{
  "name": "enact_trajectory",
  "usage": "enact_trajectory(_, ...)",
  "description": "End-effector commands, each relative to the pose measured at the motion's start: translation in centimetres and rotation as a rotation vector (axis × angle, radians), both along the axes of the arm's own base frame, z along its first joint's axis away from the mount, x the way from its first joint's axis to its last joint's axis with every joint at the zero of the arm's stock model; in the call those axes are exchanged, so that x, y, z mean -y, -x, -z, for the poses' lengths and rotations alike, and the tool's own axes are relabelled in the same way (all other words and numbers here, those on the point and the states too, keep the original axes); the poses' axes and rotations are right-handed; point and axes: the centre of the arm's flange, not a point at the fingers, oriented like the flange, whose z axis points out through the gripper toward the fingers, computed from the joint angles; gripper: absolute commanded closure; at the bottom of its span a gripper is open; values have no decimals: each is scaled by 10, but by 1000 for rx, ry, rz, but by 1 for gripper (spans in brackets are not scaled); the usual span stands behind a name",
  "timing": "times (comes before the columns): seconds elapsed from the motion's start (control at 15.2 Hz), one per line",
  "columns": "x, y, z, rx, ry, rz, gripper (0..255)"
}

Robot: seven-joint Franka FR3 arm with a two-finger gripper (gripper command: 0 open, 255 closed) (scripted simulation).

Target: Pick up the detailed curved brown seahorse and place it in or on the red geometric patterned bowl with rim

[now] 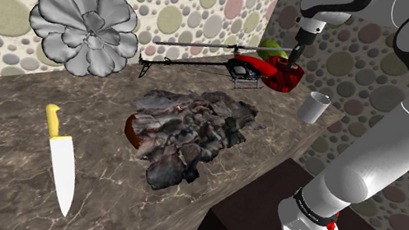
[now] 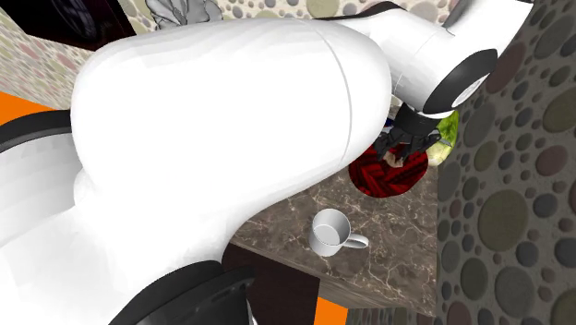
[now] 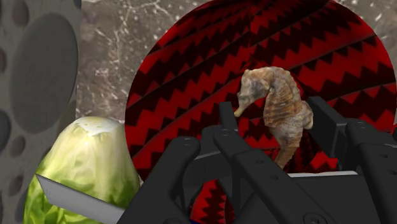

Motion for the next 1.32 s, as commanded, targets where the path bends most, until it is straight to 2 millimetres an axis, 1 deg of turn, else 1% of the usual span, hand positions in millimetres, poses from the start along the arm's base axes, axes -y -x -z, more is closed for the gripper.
enact_trajectory(0.0,0,0,1,-2,-1,0,255)
enact_trajectory(0.13,0,0,1,-2,-1,0,255)
enact_trajectory(0.2,0,0,2,-2,-1,0,0)
enact_trajectory(0.53,0,0,1,-2,-1,0,0)
enact_trajectory(0.73,1,-1,-38,-2,-1,0,0)
enact_trajectory(0.79,1,-2,-49,-2,-1,0,0)
enact_trajectory(1.25,1,-2,-49,-2,-1,0,0)
